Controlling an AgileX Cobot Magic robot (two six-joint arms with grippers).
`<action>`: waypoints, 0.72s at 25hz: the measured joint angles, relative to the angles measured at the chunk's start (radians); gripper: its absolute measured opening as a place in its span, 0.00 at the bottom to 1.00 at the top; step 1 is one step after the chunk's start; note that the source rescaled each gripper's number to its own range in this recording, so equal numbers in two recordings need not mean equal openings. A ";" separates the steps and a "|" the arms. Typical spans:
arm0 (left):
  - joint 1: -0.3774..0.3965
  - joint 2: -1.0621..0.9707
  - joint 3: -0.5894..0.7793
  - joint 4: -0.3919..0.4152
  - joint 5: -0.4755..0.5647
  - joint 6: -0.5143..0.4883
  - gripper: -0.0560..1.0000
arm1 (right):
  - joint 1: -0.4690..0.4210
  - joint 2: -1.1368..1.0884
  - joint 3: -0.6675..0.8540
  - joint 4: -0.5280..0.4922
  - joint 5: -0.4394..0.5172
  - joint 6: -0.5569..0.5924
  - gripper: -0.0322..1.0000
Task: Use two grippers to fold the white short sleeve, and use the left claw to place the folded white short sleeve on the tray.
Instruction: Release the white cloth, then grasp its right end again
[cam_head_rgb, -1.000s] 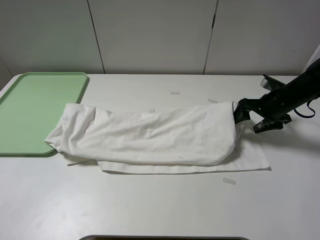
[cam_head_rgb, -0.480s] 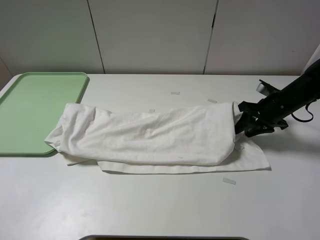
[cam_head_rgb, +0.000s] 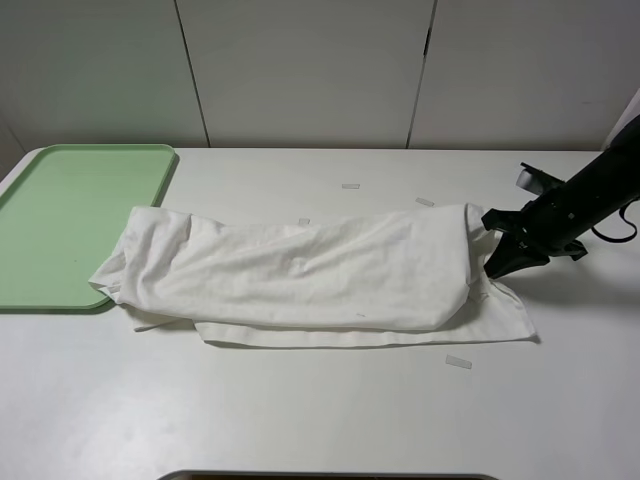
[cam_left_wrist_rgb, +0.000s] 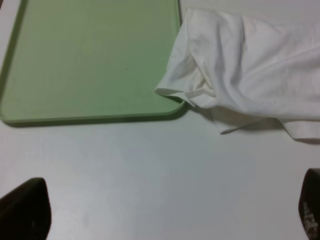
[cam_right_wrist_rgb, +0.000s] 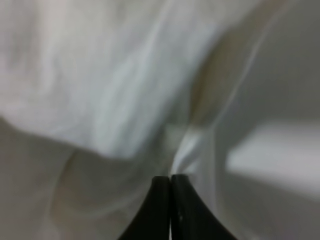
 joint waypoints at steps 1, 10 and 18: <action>0.000 0.000 0.000 0.000 0.000 0.000 1.00 | 0.000 -0.011 0.000 -0.011 0.005 0.010 0.03; 0.001 0.000 0.000 0.000 0.000 0.000 1.00 | 0.007 -0.059 0.000 -0.064 0.049 0.049 0.03; 0.001 0.000 0.000 0.000 0.000 0.000 1.00 | 0.058 -0.062 0.000 -0.092 0.062 0.082 0.03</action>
